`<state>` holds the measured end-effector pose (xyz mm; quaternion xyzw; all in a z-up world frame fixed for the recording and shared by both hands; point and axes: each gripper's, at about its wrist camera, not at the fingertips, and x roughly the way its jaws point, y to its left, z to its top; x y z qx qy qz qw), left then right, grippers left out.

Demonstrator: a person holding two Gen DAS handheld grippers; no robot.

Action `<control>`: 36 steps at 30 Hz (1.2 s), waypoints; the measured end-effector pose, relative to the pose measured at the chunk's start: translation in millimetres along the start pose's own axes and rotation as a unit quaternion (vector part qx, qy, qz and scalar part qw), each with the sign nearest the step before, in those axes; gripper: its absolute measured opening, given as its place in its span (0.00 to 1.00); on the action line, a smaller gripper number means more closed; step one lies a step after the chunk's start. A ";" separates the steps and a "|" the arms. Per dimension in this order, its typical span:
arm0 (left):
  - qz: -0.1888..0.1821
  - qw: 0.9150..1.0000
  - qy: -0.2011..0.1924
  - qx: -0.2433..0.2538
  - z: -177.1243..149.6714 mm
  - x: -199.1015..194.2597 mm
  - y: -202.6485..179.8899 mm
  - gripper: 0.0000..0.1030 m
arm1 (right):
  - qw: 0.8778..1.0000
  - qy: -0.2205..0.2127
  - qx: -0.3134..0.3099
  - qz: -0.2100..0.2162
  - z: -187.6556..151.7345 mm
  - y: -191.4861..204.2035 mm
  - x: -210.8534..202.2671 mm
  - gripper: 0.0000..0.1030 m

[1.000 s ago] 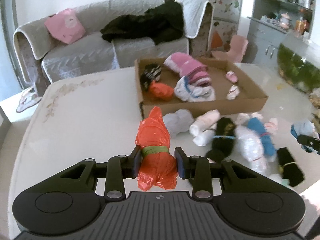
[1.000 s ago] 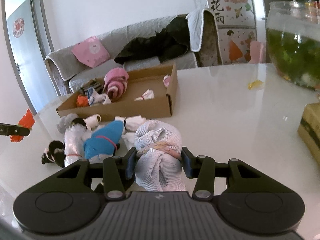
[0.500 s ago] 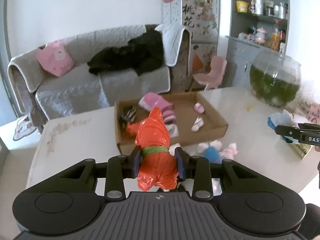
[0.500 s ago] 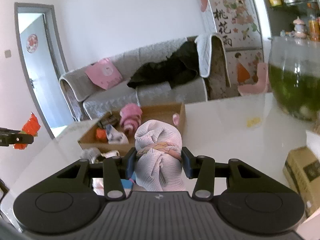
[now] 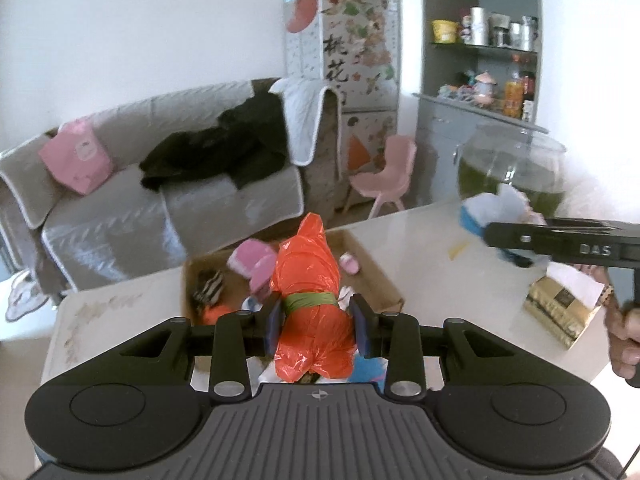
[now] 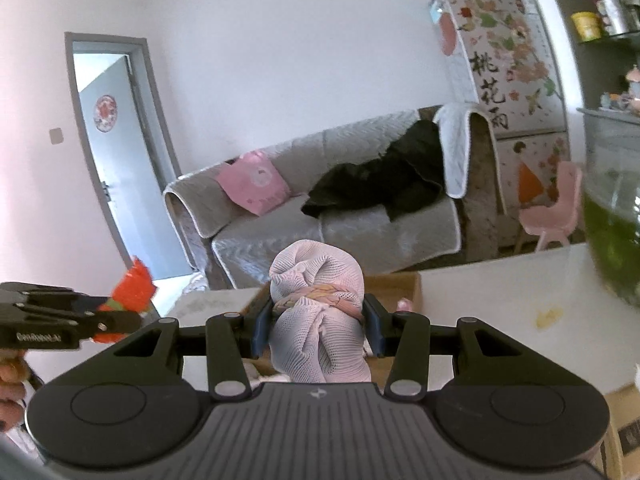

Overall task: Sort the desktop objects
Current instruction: 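Lift both held socks, carry them into the box and open both tools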

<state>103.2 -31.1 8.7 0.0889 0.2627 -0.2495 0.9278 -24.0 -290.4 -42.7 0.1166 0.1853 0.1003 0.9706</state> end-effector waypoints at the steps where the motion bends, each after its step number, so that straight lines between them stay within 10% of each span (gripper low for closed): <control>1: -0.001 1.000 -0.003 0.003 2.9 0.8 -3.2 0.41 | 1.000 0.000 -0.001 0.003 2.4 -0.3 2.1 0.41; 36: -0.041 0.997 0.064 -0.031 27.3 159.3 22.6 0.41 | 0.996 0.091 0.007 0.012 6.3 -18.8 110.1 0.42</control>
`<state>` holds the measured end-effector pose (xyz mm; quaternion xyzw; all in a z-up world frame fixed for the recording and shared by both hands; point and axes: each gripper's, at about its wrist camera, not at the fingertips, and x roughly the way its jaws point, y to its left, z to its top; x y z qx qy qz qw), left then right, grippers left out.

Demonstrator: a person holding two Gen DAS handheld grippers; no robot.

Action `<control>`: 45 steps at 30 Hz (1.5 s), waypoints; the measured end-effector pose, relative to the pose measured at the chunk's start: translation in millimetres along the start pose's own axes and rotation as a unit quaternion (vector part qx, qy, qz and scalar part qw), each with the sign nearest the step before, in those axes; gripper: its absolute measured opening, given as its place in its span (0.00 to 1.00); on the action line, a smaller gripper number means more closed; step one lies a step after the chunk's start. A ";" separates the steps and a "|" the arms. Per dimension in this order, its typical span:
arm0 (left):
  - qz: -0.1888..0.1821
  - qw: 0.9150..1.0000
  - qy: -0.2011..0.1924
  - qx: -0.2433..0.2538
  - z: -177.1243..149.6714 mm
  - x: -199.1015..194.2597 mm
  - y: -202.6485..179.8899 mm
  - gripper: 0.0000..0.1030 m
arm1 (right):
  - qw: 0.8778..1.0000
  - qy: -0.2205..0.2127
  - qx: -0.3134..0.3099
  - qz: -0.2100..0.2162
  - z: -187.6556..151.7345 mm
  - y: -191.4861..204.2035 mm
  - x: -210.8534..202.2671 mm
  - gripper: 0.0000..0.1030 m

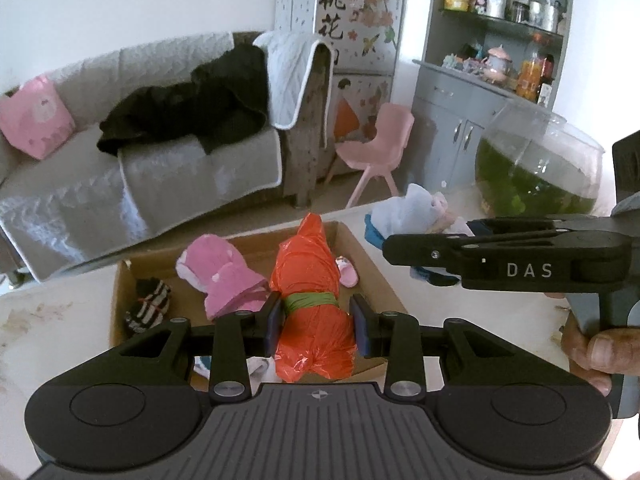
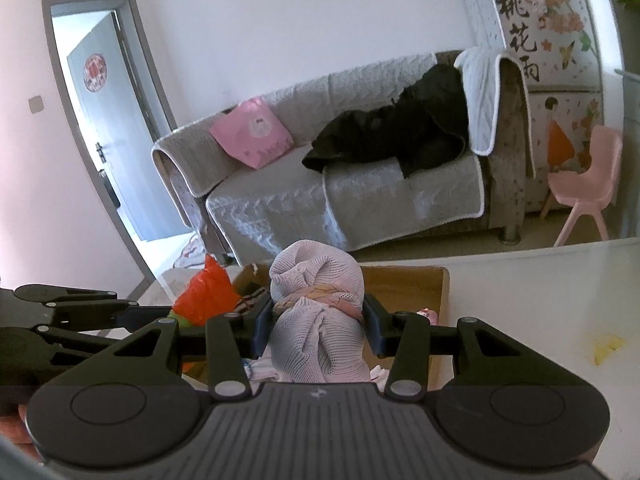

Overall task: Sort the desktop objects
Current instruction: 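Lift both held socks, carry them into the box and open both tools, then move both open tools back over the sock pile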

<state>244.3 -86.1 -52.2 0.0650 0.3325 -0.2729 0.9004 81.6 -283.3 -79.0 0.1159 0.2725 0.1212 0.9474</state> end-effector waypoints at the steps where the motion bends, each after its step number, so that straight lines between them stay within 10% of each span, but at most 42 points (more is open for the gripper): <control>1: 0.000 1.000 0.003 -0.001 -0.4 6.4 0.7 0.41 | 1.000 0.005 0.000 -0.001 0.4 -1.5 5.0 0.42; 30: -0.013 0.992 0.123 -0.029 -32.6 159.9 23.7 0.43 | 0.995 0.094 -0.022 -0.040 -15.4 -20.0 91.2 0.49; 41: -0.011 0.994 0.110 0.010 -46.2 138.3 8.0 0.60 | 0.995 0.067 -0.040 -0.056 -24.3 -13.8 58.7 0.51; 45: 0.000 0.996 0.079 0.028 -48.1 106.1 9.0 0.82 | 0.995 0.074 -0.042 -0.056 -31.8 -11.7 42.7 0.52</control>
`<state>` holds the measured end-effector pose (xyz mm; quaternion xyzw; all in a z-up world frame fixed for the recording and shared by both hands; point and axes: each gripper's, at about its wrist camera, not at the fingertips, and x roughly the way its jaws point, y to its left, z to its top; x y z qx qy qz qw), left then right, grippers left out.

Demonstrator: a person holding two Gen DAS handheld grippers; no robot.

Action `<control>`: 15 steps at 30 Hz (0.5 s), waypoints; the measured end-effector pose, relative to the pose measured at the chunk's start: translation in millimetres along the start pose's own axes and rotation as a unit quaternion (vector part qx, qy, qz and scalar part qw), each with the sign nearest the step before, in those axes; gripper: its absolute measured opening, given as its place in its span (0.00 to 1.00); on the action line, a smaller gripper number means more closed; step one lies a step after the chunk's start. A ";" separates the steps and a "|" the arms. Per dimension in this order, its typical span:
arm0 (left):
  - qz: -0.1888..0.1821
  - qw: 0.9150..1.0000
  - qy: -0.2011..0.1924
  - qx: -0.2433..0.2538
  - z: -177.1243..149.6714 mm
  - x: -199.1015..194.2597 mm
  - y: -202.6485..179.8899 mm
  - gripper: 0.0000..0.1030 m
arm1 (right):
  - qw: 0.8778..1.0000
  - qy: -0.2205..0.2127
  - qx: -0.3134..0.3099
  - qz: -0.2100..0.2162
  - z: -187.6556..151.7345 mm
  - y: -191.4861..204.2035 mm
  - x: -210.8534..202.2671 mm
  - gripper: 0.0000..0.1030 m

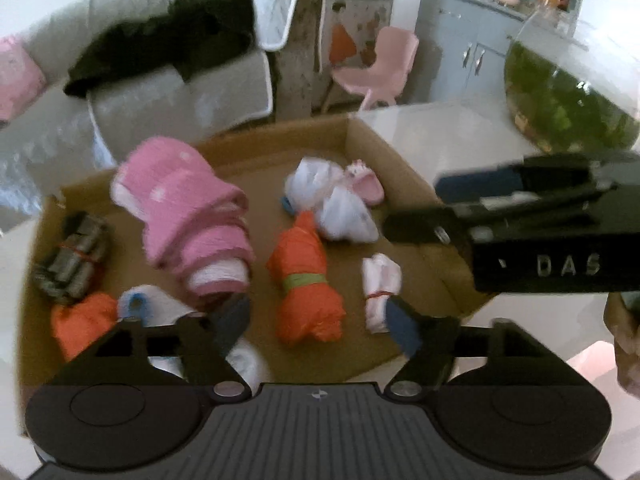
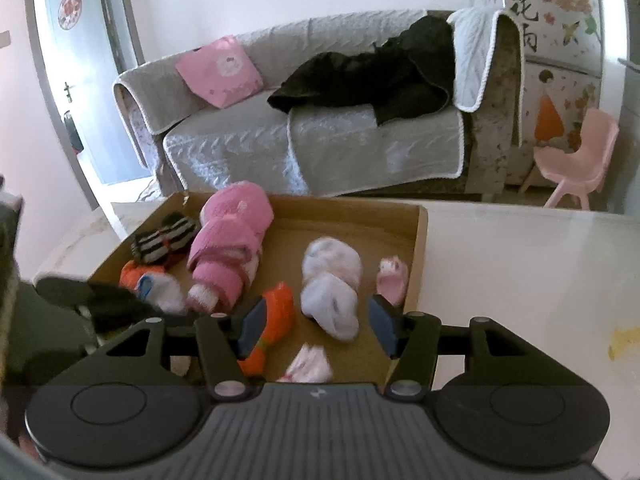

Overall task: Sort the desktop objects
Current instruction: 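Move both open tools back over the sock pile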

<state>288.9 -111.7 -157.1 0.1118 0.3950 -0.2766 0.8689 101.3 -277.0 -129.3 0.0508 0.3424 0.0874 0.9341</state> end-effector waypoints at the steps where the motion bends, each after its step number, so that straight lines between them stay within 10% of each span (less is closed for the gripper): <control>1: 0.006 1.000 -0.006 0.005 -1.5 -6.3 2.9 0.83 | 1.000 0.008 -0.006 -0.001 -2.0 2.5 0.0 0.52; 15: 0.024 0.985 0.067 -0.157 -41.1 -23.4 102.0 0.84 | 0.986 0.149 -0.068 -0.014 -15.4 35.7 32.1 0.82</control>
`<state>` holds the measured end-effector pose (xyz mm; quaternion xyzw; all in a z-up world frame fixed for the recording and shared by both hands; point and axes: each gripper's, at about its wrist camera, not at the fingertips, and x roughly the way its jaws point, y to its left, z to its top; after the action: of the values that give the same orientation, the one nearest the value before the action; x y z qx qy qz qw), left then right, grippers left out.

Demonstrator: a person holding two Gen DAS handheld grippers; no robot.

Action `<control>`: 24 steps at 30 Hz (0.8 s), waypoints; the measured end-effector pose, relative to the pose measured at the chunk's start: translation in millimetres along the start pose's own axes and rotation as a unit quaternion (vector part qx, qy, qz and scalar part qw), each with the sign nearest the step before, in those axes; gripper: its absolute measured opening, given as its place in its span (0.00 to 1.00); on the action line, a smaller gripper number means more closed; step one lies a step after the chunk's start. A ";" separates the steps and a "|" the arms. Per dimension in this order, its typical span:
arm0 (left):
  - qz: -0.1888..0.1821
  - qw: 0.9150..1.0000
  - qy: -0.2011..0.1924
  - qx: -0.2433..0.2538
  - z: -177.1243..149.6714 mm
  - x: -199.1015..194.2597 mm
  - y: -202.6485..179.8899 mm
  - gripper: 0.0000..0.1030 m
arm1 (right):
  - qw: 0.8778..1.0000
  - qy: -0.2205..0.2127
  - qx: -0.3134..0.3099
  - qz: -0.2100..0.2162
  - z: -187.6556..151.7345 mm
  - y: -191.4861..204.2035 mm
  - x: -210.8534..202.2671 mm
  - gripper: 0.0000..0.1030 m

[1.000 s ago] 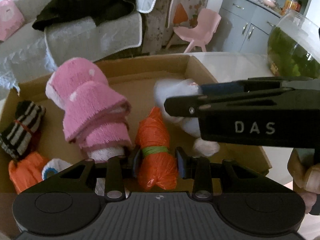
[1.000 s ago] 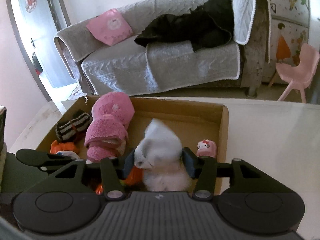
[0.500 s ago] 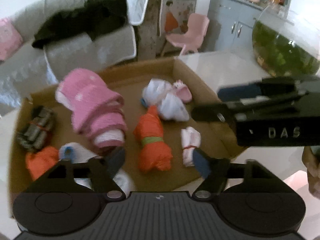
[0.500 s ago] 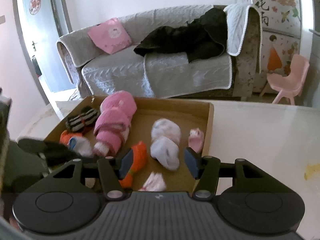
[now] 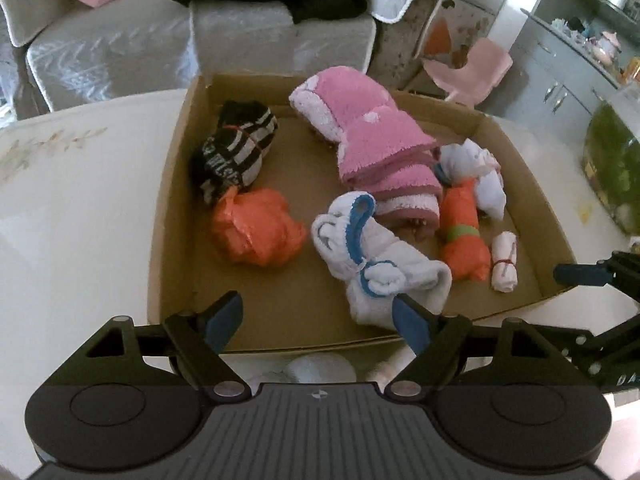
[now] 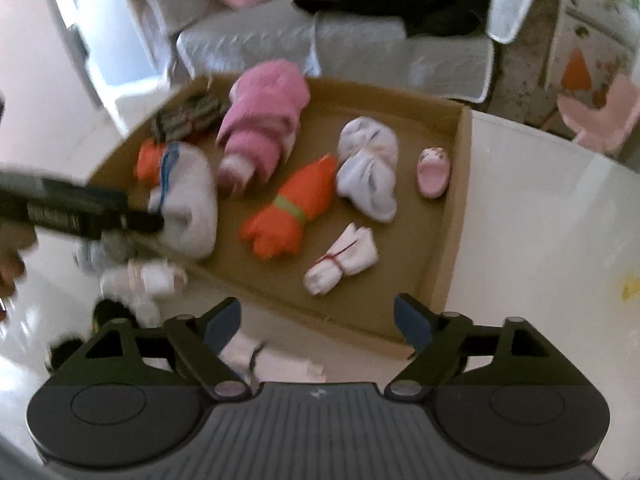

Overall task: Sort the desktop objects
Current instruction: 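Move both open tools back over the sock pile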

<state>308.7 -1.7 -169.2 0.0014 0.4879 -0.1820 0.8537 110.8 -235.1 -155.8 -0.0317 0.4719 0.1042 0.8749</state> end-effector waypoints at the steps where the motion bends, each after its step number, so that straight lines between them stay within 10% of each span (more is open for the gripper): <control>1: 0.000 1.000 0.002 0.004 -2.3 -2.6 -1.2 0.84 | 1.000 0.003 0.000 0.000 -1.9 0.6 -0.1 0.84; 16: -0.002 1.000 0.015 0.007 -69.5 -40.4 -22.5 0.84 | 0.999 0.021 0.017 0.041 -34.7 -10.1 -17.5 0.91; 24: -0.007 0.999 -0.027 0.023 -76.0 -83.2 -32.5 0.80 | 0.988 -0.102 0.110 0.041 -31.5 -25.6 -60.9 0.89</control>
<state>197.2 7.3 -134.0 0.0124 0.4602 -0.1986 0.8652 58.0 -274.2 -123.5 0.0951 0.3898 0.0903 0.9115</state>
